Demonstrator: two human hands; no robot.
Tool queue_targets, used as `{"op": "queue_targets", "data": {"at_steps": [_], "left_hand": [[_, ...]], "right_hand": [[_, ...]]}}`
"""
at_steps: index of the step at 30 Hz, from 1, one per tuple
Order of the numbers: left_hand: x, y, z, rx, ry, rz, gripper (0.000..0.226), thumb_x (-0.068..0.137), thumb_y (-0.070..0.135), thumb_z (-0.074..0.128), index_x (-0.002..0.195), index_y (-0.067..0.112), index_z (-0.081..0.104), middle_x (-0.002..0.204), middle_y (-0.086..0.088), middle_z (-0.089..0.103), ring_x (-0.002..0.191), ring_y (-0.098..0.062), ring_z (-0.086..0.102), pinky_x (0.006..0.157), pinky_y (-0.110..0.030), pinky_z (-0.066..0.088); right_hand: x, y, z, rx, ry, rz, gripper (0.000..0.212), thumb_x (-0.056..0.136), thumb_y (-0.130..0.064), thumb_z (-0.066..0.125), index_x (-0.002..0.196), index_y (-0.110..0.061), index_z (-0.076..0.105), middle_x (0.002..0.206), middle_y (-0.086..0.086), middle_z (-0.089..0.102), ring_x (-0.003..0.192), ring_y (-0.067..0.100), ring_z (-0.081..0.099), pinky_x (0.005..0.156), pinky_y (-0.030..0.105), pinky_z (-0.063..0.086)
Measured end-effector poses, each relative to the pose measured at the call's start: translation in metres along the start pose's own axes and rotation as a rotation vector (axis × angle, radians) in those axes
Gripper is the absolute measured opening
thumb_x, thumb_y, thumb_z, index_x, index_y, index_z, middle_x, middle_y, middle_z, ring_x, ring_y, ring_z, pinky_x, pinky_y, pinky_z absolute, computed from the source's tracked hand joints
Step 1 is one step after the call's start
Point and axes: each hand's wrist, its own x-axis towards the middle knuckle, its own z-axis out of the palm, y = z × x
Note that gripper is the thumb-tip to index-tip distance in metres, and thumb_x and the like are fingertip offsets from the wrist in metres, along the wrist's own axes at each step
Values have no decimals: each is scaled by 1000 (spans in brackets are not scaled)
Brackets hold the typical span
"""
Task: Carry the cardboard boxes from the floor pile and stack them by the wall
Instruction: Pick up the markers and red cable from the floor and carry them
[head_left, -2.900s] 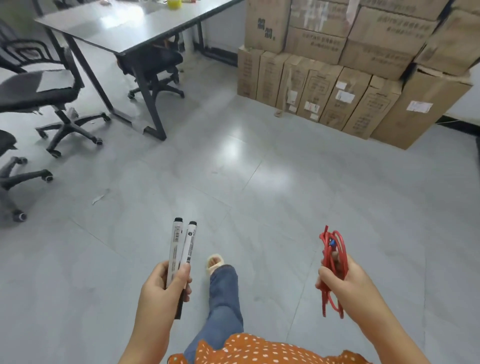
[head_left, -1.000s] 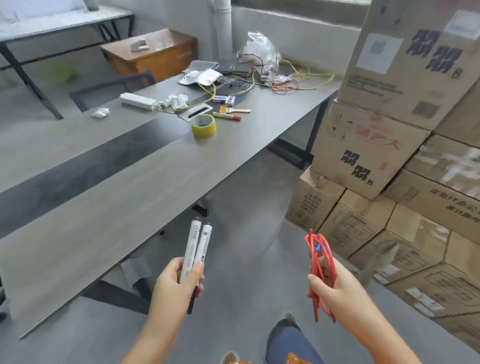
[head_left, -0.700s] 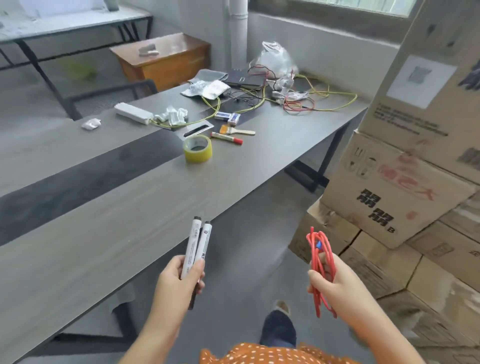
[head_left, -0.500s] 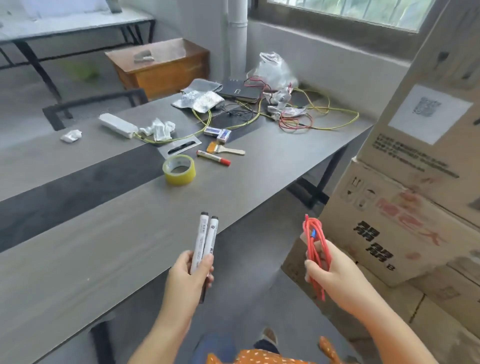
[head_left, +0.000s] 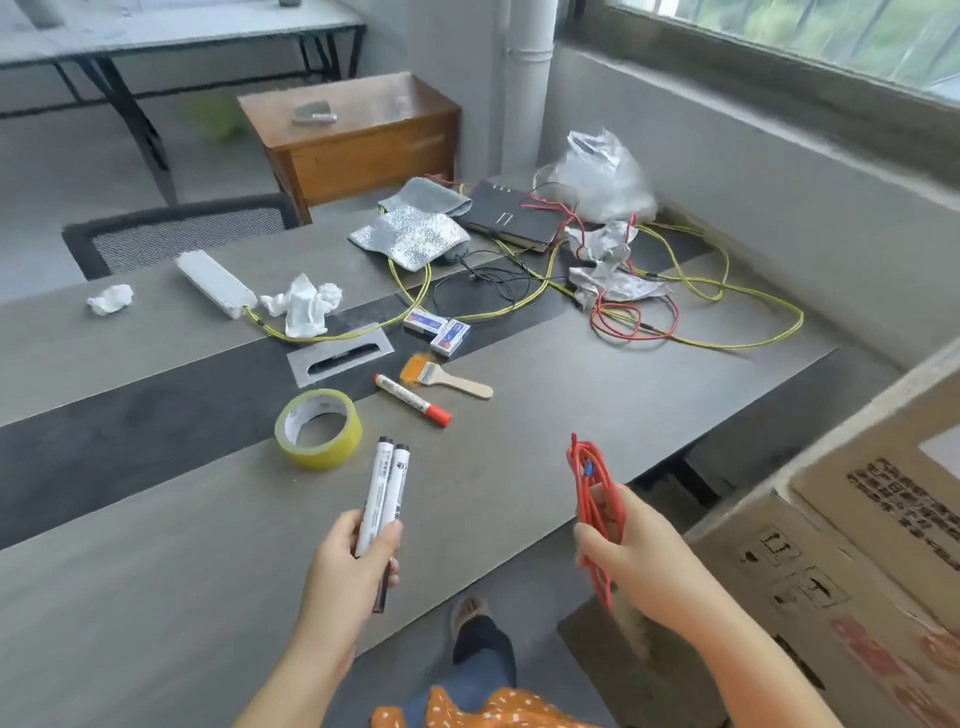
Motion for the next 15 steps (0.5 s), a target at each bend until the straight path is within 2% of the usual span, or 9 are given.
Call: {"op": "queue_targets", "data": {"at_steps": [2, 4, 7, 9, 11, 13, 15], "left_hand": [[27, 13, 15, -25, 10, -8, 5, 93, 13, 58, 88, 12, 61, 63, 1, 55, 51, -8, 52, 60, -30, 50], [53, 29, 28, -53, 12, 5, 5, 92, 13, 59, 89, 14, 63, 63, 2, 54, 52, -9, 52, 61, -31, 50], [90, 47, 43, -50, 25, -12, 6, 93, 10, 58, 88, 13, 61, 66, 0, 53, 54, -10, 51, 59, -28, 50], [107, 52, 48, -69, 70, -33, 5, 93, 9, 57, 91, 13, 60, 69, -2, 52, 52, -8, 51, 55, -23, 52], [120, 52, 49, -95, 125, -54, 6, 93, 9, 57, 95, 14, 60, 70, -1, 52, 50, -6, 52, 54, -22, 53], [128, 47, 50, -87, 183, -107, 5, 93, 10, 57, 96, 13, 60, 70, -2, 54, 49, -8, 55, 58, -28, 55], [133, 39, 53, -87, 243, -184, 8, 93, 9, 55, 94, 15, 60, 72, -4, 58, 50, -11, 55, 57, -34, 53]], "right_hand": [[32, -8, -16, -11, -11, -12, 5, 92, -21, 54, 95, -17, 53, 81, 2, 67, 78, 19, 67, 66, 28, 53], [65, -18, -32, -36, -27, -38, 9, 93, -23, 53, 100, -19, 50, 82, -2, 66, 73, 11, 65, 59, 19, 51], [114, -26, -50, -72, -52, -35, 19, 94, -26, 53, 110, -22, 42, 87, -3, 64, 68, 4, 59, 50, 10, 40], [142, -30, -57, -101, -55, -49, 18, 94, -25, 54, 109, -21, 45, 87, -2, 64, 70, 8, 59, 51, 12, 41], [168, -34, -63, -132, -78, -84, 9, 92, -22, 54, 99, -20, 50, 81, -2, 66, 70, 13, 62, 52, 20, 47], [194, -40, -69, -154, -123, -105, 4, 89, -17, 54, 92, -17, 51, 76, 0, 67, 68, 19, 62, 58, 30, 50], [219, -45, -72, -241, -168, -161, 7, 88, -16, 55, 93, -12, 51, 79, 4, 67, 72, 23, 61, 62, 33, 49]]}}
